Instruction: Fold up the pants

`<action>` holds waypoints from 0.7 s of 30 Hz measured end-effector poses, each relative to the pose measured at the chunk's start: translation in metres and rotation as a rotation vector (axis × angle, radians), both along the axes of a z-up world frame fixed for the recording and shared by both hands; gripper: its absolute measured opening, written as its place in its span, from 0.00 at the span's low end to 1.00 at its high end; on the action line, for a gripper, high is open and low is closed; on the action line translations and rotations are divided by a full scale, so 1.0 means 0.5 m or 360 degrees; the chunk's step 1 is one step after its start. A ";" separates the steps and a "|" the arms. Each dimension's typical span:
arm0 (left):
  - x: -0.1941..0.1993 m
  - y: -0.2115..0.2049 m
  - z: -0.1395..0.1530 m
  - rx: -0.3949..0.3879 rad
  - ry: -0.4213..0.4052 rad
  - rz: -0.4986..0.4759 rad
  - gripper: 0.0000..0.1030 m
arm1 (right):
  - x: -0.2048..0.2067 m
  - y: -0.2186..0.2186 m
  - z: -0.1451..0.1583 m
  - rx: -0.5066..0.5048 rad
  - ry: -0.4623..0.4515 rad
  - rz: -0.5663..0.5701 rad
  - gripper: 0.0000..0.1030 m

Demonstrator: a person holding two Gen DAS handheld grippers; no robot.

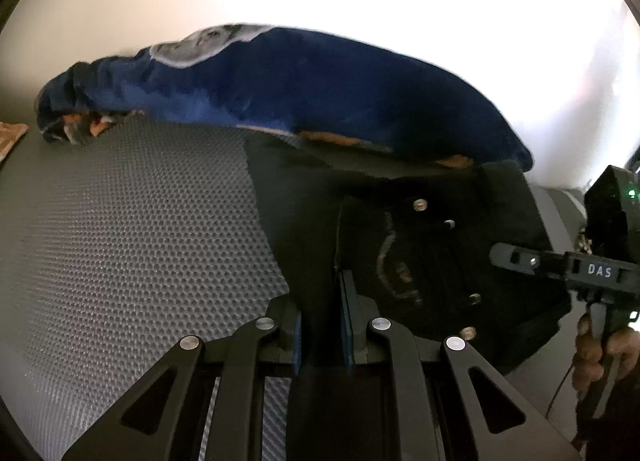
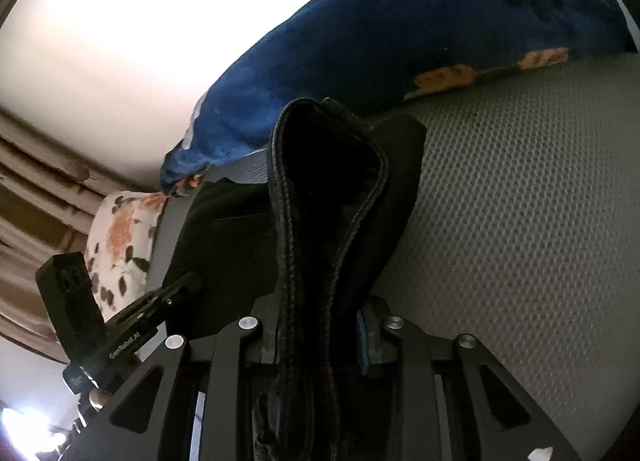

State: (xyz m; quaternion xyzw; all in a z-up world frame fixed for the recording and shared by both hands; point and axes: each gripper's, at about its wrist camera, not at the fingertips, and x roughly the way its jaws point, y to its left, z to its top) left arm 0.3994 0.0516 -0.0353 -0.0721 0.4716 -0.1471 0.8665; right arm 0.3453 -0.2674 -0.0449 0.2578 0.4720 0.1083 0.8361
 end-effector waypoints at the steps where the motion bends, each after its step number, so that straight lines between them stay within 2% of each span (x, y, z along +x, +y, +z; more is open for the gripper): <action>1: 0.001 0.005 -0.011 0.0003 0.0008 -0.0004 0.17 | 0.002 -0.005 -0.010 -0.0043 0.0003 -0.0011 0.25; 3: 0.000 0.017 -0.039 -0.0020 0.0046 -0.0001 0.23 | 0.000 -0.008 -0.028 -0.0147 0.0025 -0.0029 0.29; 5: -0.002 0.026 -0.065 -0.0024 0.0081 0.0018 0.35 | -0.010 -0.001 -0.042 -0.0361 0.0029 -0.0044 0.46; 7: -0.011 0.034 -0.079 -0.0038 0.0051 0.0049 0.42 | -0.023 0.001 -0.046 -0.0412 -0.0016 -0.0044 0.48; 10: -0.021 0.037 -0.085 -0.0055 0.0007 0.0070 0.46 | -0.036 -0.003 -0.050 -0.0430 -0.0028 -0.0081 0.53; 12: -0.030 0.032 -0.084 0.0026 -0.0021 0.0109 0.54 | -0.040 0.002 -0.049 -0.0467 -0.0043 -0.0079 0.53; 14: -0.039 0.024 -0.080 0.0096 -0.0026 0.0132 0.60 | -0.041 0.003 -0.047 -0.0489 -0.0028 -0.0110 0.58; 18: -0.063 0.009 -0.051 0.0233 -0.0026 0.0171 0.60 | -0.044 0.023 -0.026 -0.0563 -0.0017 -0.0142 0.61; 21: -0.092 0.007 -0.022 0.0310 -0.0065 0.0186 0.60 | -0.071 0.046 0.011 -0.0661 -0.0081 -0.0152 0.61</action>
